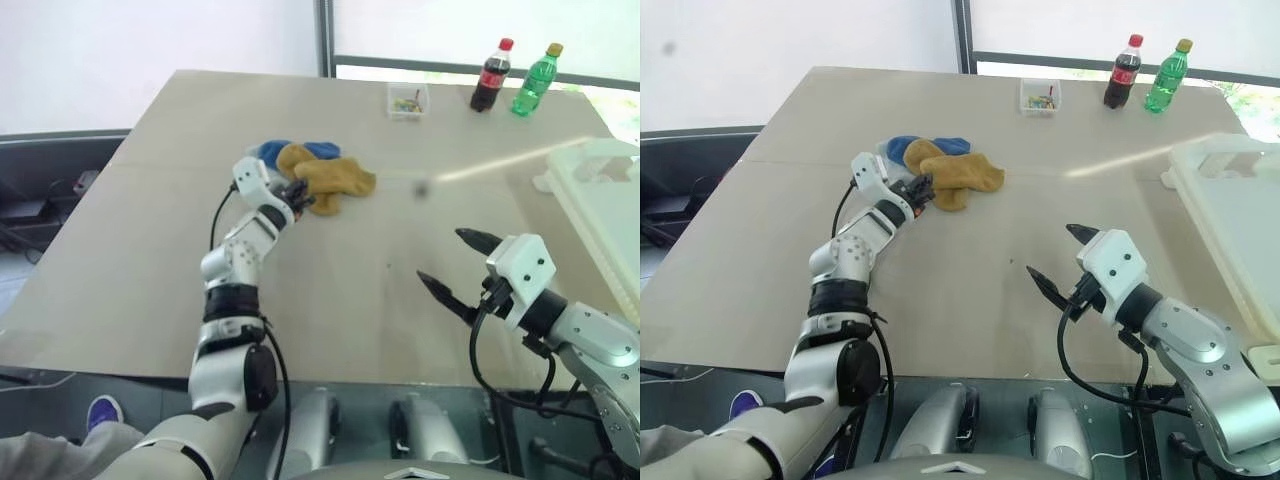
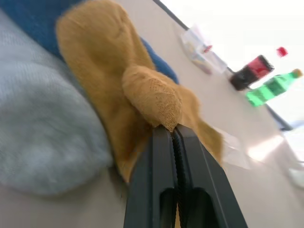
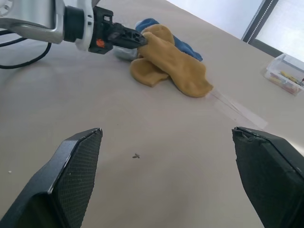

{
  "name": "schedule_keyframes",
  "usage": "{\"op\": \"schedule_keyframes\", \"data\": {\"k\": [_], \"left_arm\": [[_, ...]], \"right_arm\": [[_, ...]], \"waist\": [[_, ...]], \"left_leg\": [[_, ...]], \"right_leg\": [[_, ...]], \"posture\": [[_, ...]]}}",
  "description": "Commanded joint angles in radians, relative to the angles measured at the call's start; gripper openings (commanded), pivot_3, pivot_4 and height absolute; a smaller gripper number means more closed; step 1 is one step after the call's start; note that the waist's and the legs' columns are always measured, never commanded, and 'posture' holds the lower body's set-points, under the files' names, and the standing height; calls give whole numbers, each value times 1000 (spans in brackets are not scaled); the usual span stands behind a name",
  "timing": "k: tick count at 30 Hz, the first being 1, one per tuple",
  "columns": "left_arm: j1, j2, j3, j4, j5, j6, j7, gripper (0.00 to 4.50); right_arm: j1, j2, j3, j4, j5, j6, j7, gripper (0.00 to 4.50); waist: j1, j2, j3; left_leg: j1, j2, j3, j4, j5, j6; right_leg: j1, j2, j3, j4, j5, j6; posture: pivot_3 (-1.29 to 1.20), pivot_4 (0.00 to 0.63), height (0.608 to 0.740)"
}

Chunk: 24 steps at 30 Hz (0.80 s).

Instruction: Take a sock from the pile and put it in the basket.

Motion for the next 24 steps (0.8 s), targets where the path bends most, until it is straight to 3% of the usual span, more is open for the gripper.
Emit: {"op": "schedule_keyframes", "data": {"k": [1,11,24], "left_arm": [[54,-2,2,-171,-98,153,38,46],[200,54,-109,-368,-217,605,53,46],[322,208,-89,-614,-392,940,-22,46]], "right_arm": [[-19,-6,-20,-23,8,-6,-4,4500],[-32,5,1,-8,3,-11,-9,4500],[59,-2,-1,-36,3,-2,1,4500]], "waist": [[0,0,0],[3,0,0],[1,1,0]], "left_leg": [[0,0,0,0,0,0],[1,0,0,0,0,0],[1,1,0,-1,0,-1]], "right_leg": [[0,-1,0,0,0,0],[0,1,0,0,0,0],[0,-1,1,0,-1,-1]], "posture": [[0,150,729],[0,150,729],[0,150,729]]}}
